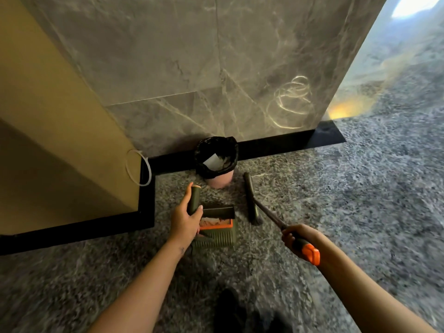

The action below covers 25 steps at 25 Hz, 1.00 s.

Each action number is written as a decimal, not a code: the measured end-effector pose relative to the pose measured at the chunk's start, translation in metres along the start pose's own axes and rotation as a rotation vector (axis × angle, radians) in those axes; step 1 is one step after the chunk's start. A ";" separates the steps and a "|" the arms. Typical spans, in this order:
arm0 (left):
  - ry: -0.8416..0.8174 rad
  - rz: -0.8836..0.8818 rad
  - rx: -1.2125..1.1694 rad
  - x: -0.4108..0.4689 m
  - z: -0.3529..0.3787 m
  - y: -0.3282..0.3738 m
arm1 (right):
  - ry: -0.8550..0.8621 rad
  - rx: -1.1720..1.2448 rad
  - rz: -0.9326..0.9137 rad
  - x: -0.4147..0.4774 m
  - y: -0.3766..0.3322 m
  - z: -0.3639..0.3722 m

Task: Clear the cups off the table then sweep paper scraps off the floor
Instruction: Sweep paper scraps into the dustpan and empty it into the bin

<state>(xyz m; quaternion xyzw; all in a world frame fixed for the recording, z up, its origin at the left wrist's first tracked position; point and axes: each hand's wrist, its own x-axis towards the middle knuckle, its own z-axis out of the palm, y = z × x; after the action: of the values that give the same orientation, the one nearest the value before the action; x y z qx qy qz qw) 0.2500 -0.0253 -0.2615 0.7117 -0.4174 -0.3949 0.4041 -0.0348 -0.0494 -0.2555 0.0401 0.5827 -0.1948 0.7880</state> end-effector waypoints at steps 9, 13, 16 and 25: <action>0.115 0.326 0.215 -0.082 -0.014 0.050 | -0.006 -0.137 -0.008 -0.023 0.020 -0.024; 0.107 0.450 0.302 -0.096 -0.013 0.067 | -0.009 -0.261 -0.028 -0.033 0.025 -0.030; -0.023 0.486 0.517 -0.090 -0.005 0.078 | -0.017 -0.286 -0.048 -0.041 0.031 -0.038; -0.574 0.680 1.273 -0.037 0.031 0.099 | -0.016 -0.207 -0.067 -0.057 0.019 -0.034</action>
<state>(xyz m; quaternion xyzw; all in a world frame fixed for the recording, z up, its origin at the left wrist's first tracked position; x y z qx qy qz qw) 0.1826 -0.0316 -0.1749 0.5094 -0.8476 -0.1025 -0.1075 -0.0729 -0.0068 -0.2167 -0.0627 0.5945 -0.1601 0.7855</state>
